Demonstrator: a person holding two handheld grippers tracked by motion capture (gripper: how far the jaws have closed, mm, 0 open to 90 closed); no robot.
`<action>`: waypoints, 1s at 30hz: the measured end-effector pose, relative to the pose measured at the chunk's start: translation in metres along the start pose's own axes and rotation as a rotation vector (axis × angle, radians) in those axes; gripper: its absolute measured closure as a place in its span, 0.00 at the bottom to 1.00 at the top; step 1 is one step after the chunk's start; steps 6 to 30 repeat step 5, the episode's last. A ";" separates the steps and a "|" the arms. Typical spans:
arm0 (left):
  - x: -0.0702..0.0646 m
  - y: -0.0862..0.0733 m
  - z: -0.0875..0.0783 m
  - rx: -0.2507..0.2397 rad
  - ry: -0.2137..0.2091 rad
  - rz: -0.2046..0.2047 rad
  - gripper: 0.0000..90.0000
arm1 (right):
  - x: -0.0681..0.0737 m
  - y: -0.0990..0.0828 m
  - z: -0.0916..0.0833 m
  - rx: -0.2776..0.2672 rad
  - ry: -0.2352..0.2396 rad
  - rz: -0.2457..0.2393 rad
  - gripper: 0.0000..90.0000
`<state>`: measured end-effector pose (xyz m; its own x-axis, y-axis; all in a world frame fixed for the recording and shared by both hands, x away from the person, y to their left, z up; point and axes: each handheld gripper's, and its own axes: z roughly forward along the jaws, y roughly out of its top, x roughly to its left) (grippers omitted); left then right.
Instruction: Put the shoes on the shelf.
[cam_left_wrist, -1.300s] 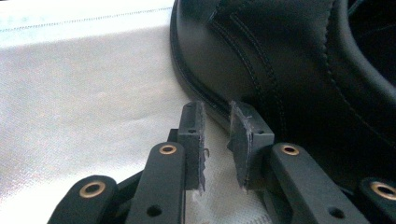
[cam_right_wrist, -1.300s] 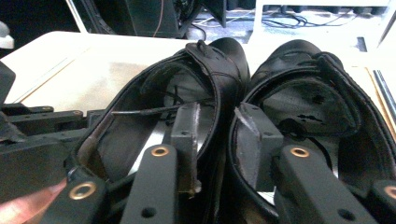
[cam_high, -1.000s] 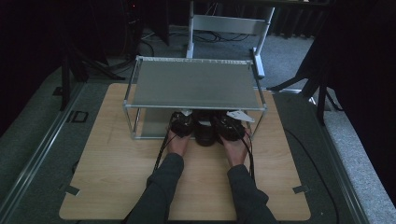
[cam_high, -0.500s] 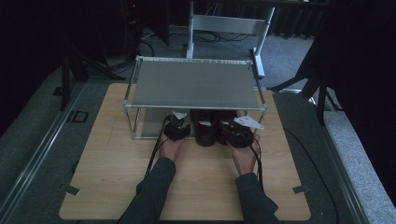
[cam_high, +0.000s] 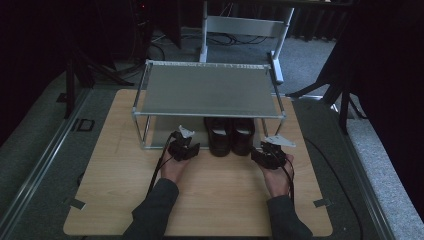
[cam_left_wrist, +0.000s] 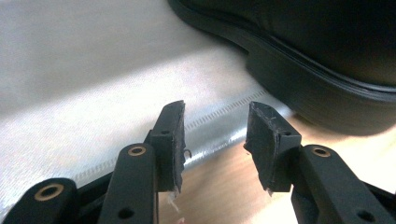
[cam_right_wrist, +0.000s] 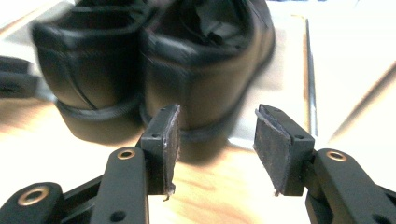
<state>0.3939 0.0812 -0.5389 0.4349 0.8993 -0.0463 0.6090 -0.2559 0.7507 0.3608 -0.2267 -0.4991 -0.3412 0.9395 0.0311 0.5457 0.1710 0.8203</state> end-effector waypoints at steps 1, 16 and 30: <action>0.000 -0.001 -0.002 -0.001 -0.001 0.000 0.64 | -0.003 -0.002 -0.001 0.007 -0.003 -0.002 0.55; 0.000 -0.005 -0.010 0.000 -0.014 -0.007 0.63 | -0.013 -0.008 -0.003 0.047 -0.011 -0.018 0.54; 0.000 -0.005 -0.010 0.000 -0.014 -0.007 0.63 | -0.013 -0.008 -0.003 0.047 -0.011 -0.018 0.54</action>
